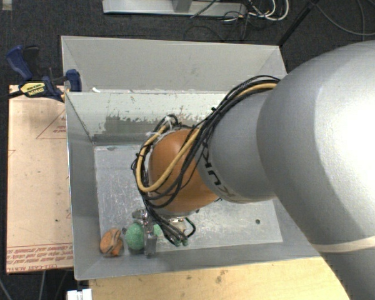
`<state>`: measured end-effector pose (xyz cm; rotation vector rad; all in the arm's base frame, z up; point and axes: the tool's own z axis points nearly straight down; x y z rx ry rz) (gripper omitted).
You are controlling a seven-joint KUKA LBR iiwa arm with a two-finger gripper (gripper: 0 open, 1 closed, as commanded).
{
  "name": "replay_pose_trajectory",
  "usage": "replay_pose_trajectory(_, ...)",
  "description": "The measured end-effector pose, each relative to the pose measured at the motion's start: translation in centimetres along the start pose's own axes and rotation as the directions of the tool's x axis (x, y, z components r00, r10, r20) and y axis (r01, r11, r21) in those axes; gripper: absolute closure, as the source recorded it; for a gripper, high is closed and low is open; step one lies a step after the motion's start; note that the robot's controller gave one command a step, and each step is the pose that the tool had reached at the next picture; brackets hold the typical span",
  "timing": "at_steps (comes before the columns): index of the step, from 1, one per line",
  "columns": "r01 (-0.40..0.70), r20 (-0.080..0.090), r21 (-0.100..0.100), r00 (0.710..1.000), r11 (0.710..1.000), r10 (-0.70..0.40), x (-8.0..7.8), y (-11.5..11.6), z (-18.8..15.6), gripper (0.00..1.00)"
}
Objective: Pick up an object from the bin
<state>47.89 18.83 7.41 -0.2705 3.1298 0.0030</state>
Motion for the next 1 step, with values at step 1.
replay_pose_trajectory(1,-0.001,-0.001,0.001,1.0,1.0,0.001,0.02,-0.01,-0.88,1.0)
